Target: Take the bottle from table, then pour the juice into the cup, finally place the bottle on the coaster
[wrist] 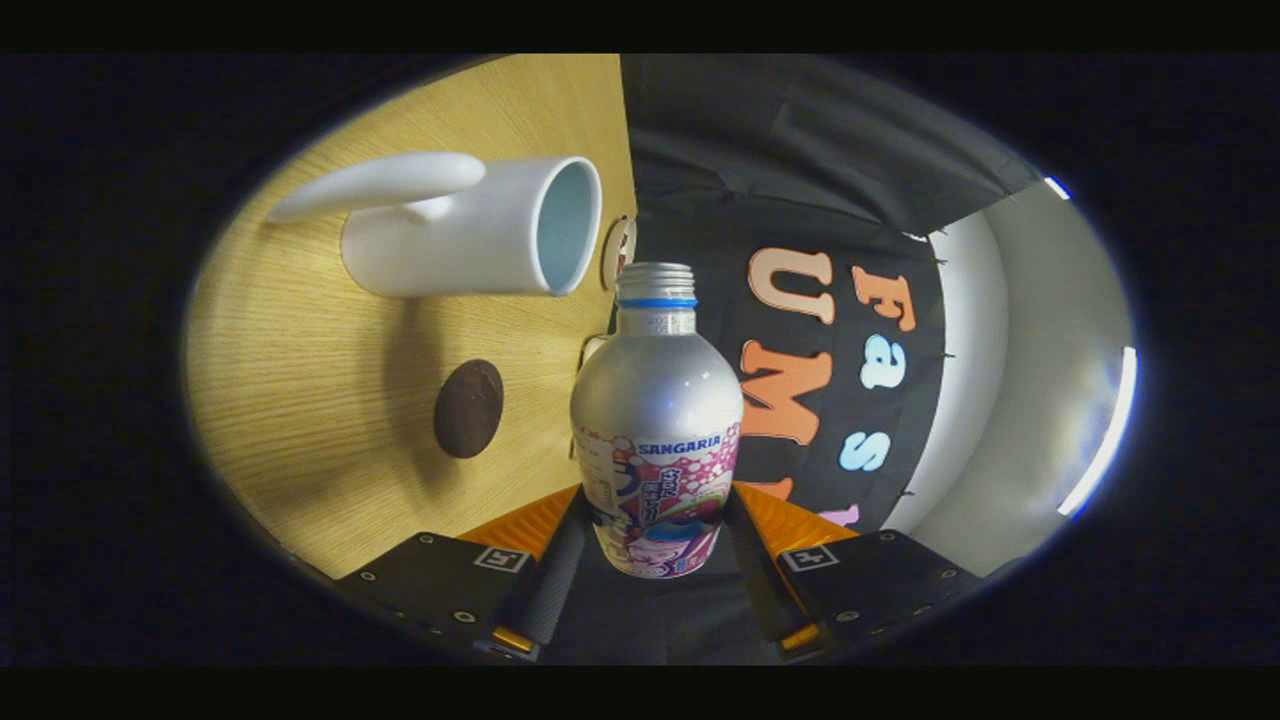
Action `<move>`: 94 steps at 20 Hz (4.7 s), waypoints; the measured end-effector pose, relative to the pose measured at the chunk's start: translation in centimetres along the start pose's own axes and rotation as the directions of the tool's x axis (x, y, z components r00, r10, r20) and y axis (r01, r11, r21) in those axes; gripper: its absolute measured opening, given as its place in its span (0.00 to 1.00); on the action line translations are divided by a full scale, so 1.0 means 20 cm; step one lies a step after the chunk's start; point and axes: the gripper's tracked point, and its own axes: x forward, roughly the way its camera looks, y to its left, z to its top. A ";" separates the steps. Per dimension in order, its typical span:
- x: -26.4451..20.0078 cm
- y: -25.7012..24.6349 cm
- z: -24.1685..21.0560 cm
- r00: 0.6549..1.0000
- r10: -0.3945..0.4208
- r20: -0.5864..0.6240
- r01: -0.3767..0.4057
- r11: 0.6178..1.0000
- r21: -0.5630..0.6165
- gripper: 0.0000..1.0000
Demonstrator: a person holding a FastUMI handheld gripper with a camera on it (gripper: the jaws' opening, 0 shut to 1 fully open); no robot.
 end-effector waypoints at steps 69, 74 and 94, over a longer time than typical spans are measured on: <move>0.01 -0.11 0.03 0.999 -0.009 0.032 0.018 0.956 -0.294 0.76; 0.03 -0.11 0.02 0.999 0.006 0.036 0.005 0.952 -0.307 0.76; 0.05 -0.10 0.09 0.997 0.028 0.078 0.005 0.918 -0.397 0.76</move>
